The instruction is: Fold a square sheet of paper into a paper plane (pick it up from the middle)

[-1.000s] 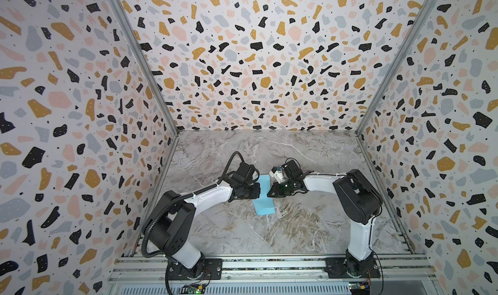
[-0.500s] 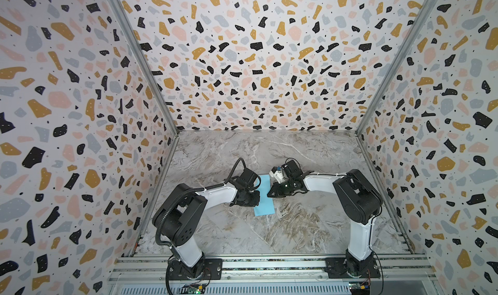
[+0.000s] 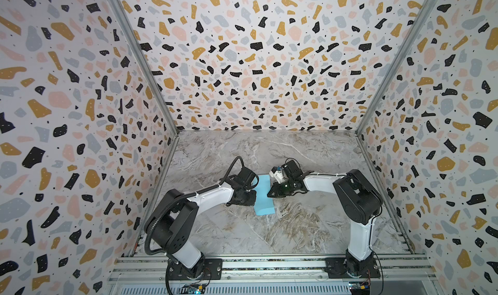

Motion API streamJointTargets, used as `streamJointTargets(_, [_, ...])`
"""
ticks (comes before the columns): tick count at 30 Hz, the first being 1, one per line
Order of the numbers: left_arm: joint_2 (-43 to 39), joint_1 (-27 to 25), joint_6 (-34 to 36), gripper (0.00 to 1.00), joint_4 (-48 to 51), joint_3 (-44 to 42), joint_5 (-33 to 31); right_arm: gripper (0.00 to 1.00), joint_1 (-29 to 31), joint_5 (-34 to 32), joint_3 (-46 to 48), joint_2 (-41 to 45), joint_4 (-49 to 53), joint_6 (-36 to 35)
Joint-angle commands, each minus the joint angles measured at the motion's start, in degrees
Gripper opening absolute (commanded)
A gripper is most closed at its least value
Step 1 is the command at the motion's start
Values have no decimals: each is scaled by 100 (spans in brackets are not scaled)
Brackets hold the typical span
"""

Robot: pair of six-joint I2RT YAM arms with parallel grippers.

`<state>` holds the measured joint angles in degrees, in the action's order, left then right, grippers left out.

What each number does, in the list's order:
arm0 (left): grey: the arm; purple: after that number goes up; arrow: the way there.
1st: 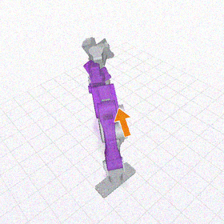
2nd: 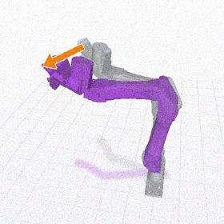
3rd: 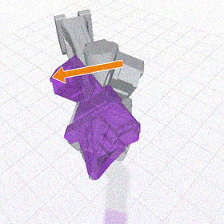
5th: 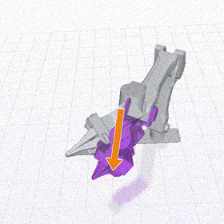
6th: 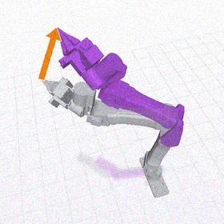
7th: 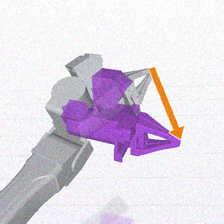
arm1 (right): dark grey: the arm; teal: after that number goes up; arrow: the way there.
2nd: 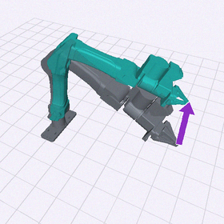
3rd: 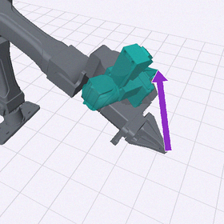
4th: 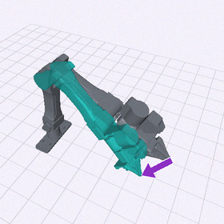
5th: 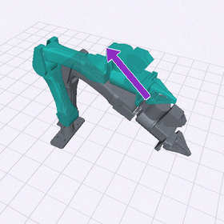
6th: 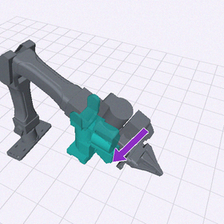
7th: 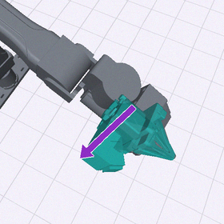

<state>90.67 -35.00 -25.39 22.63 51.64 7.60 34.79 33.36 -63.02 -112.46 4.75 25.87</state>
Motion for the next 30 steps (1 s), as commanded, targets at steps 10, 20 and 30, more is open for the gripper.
streamJointTargets(10, [445,-209,-275,11,-253,-98,379,14,37,-1405,352,-670,741,-73])
streamJointTargets(20, [205,-218,-166,10,147,-541,101,14,35,-1448,361,-689,748,-90])
streamJointTargets(30, [-414,-217,-336,11,98,-325,229,14,30,-1453,352,-691,757,-88])
